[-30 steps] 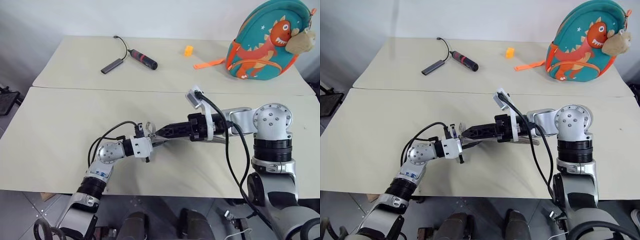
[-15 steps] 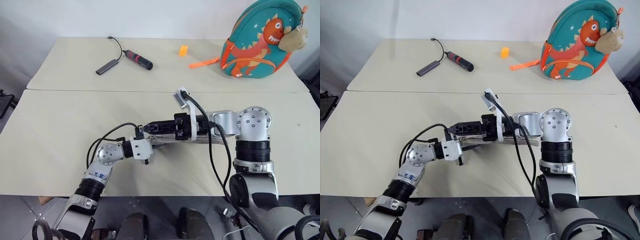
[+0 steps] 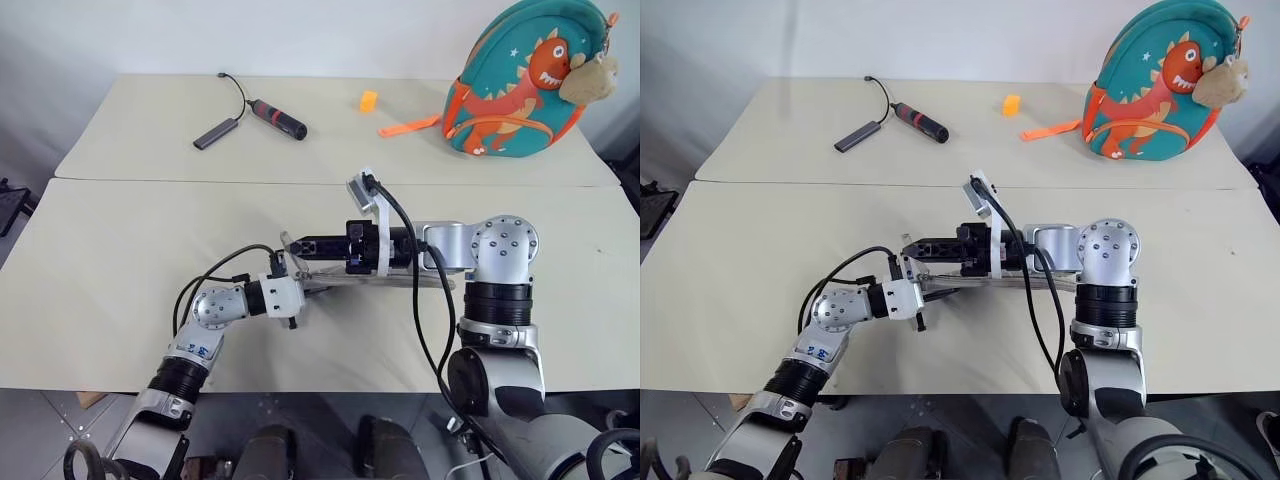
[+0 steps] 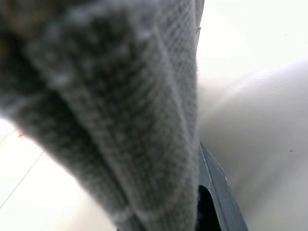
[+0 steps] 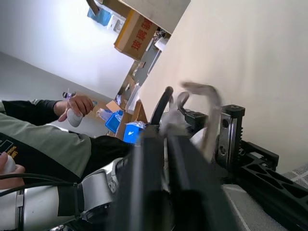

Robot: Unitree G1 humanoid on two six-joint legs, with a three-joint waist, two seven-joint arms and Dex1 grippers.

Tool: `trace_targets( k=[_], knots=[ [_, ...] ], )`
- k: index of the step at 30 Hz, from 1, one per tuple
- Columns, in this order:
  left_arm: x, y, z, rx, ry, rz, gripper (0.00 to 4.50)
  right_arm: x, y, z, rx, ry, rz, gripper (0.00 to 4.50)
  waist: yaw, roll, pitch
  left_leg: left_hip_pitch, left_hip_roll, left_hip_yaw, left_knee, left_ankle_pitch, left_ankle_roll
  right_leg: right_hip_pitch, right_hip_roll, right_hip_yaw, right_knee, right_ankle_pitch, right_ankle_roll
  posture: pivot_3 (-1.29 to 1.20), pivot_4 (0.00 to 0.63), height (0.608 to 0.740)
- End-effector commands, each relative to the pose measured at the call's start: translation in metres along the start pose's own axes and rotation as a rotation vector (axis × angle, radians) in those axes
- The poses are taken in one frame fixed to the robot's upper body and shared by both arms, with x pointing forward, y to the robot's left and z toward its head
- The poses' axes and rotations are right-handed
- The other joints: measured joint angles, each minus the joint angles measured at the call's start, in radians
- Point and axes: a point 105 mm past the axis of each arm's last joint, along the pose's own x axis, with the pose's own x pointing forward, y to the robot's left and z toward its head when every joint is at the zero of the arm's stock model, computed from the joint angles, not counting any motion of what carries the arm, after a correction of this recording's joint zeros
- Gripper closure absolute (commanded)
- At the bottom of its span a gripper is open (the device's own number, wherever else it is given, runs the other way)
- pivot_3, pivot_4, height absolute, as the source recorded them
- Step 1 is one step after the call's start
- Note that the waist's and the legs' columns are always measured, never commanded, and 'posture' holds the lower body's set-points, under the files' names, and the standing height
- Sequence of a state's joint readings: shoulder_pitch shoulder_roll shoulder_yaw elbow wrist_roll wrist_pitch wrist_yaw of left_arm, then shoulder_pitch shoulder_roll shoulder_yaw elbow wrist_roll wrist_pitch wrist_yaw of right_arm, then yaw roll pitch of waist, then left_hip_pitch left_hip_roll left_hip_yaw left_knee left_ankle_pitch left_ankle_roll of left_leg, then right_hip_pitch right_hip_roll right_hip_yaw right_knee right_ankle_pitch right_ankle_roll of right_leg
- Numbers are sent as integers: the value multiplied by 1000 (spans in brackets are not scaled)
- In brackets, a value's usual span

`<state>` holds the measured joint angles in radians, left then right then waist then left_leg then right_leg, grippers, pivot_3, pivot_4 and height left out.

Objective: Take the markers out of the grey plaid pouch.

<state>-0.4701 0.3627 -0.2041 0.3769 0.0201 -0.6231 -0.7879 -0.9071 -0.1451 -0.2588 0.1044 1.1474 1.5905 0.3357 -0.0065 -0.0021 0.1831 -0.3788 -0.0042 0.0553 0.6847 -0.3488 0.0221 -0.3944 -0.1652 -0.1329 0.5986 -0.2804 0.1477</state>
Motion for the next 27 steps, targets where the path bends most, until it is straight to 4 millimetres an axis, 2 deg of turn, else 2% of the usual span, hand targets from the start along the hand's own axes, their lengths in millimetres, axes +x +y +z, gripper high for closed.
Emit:
trace_targets(
  k=[1, 5, 9, 12, 15, 20, 27],
  knots=[
    [-2, 10, 8, 2, -30, 39, 4500, -3, 9, 5, -33, -34, 36, 4477, 0, 0, 0, 0, 0, 0, 0, 0, 0, 0, 0, 0, 0, 0, 0, 0, 150, 740],
    [-5, 15, 10, -25, -43, 69, 4500, -7, 11, 6, -35, -51, 52, 4477, 0, 0, 0, 0, 0, 0, 0, 0, 0, 0, 0, 0, 0, 0, 0, 0, 150, 740],
    [-9, 18, 20, -212, -131, 72, 4500, -20, 20, 17, -61, -131, 104, 4477, -1, 0, 0, 0, 0, 0, 0, 0, 0, 0, 0, 0, 0, 0, 0, 0, 150, 740],
    [-22, 15, 29, -464, -191, 12, 4500, -44, 23, 32, -79, -231, 121, 4477, -1, 0, 0, 0, 0, -1, 0, 0, 0, 0, 0, 1, 0, 0, 0, 0, 150, 740],
    [-35, 12, 30, -612, -180, -29, 4500, -63, 26, 46, -84, -334, 137, 4477, -2, 0, 0, 0, 1, -3, 0, 0, 0, 0, 0, 1, 0, 0, 0, 0, 150, 740],
    [-52, 8, 29, -734, -150, -68, 4500, -94, 28, 72, -70, -548, 143, 4477, -10, 1, 1, 1, 1, -3, 0, 0, 0, 0, 1, 2, 0, 0, 0, 0, 150, 740],
    [-56, 24, 38, -877, -234, -26, 4500, -128, 21, 83, -14, -745, 100, 4477, -9, 1, 1, 1, 0, -2, 0, 0, 0, 0, 1, 2, 0, 0, 0, 0, 150, 740]
  ],
)
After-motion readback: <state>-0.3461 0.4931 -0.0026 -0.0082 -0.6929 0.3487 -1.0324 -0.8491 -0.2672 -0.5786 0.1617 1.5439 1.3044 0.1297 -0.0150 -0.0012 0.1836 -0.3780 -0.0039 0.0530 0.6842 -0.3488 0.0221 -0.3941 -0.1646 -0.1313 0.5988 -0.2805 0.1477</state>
